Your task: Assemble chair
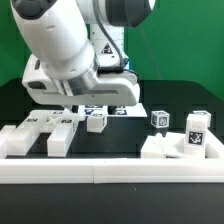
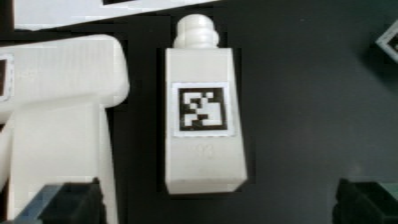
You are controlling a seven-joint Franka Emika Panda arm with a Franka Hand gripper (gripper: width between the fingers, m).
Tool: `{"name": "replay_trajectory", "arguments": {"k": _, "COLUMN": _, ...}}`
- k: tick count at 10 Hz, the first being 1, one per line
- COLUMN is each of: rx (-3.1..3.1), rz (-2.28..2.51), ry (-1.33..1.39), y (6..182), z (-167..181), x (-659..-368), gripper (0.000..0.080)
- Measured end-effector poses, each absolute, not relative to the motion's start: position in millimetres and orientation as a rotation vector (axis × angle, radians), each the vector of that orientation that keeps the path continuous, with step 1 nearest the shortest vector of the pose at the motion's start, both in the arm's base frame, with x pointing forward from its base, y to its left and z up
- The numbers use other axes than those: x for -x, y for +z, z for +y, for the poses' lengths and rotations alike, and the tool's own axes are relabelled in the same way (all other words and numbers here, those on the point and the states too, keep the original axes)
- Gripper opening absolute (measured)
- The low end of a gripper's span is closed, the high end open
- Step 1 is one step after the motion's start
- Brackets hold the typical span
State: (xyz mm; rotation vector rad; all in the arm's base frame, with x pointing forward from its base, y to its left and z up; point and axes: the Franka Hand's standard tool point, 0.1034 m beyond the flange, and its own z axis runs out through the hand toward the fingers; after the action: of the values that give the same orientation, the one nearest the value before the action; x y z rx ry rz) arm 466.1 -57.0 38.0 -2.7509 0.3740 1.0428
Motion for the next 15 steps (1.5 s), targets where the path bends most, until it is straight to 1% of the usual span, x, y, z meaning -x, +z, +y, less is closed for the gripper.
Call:
{"name": "replay_trajectory", "arguments": {"k": 2, "rx": 2.745, "rz": 0.383, "ry": 1.068, "y": 27.8, "z": -55.7, "x": -451.3, "gripper": 0.0649}}
{"name": "replay_trajectory", "arguments": {"k": 10, "rx": 2.749, "rz": 0.383, "ry": 1.075, "y": 27.7, "z": -52.0, "x": -449.7, "gripper": 0.0649}}
{"name": "replay_trajectory", "arguments": {"k": 13, "rx": 2.752, "rz": 0.368, "ry": 1.066, "y": 34.1, "z": -49.2, "x": -458.3, "gripper": 0.0649}}
{"name": "replay_trajectory", "arguments": {"k": 15, "rx": 2.755, "rz": 0.36, "ry": 1.065, "y": 30.7, "z": -45.5, "x": -457.1, "gripper": 0.0649}}
